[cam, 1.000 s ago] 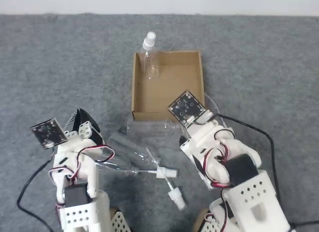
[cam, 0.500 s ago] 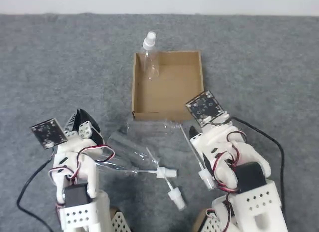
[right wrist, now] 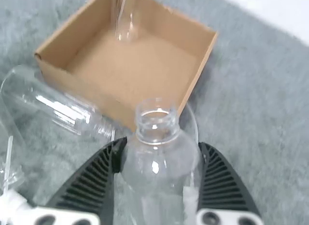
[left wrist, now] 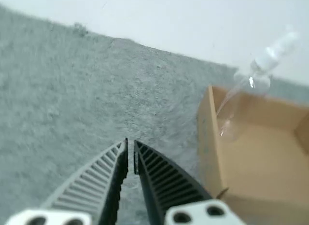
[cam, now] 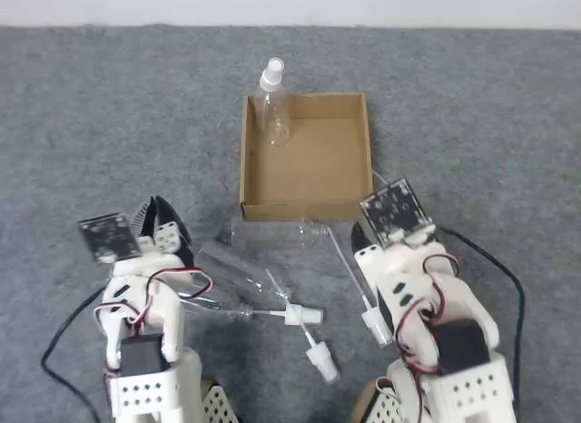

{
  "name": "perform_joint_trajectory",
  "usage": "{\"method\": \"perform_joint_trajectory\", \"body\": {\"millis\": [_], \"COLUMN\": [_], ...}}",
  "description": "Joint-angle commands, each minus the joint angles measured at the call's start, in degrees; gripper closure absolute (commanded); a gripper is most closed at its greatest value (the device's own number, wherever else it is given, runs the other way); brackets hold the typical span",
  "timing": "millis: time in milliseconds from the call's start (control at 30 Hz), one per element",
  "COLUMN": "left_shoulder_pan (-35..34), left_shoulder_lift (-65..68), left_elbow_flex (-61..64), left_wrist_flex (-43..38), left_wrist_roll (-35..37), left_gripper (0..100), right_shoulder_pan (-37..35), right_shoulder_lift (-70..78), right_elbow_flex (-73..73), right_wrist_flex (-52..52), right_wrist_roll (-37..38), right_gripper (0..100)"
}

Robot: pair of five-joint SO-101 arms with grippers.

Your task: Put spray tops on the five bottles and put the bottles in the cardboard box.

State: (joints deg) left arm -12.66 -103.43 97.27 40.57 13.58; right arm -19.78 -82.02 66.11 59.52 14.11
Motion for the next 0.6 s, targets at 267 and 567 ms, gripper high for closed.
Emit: {"method": "perform_joint_trajectory", "body": {"millis": [267,567], "left_shoulder_pan": [10.7,17.2], "left_shoulder_lift": [-1.1,-1.1], "left_elbow_flex": [-0.7,-0.8], "left_wrist_flex": [-2.0,-1.7], "left_wrist_roll": [-29.0,-36.0], "left_gripper": [99,99], "right_shoulder_pan": [3.6,3.8], "right_shoulder_lift": [-16.0,-22.1], "right_elbow_flex": [4.0,6.6], "right_wrist_flex": [-1.6,-1.7], "right_wrist_roll": [-1.0,-1.1], "right_gripper": [94.4,94.6]}}
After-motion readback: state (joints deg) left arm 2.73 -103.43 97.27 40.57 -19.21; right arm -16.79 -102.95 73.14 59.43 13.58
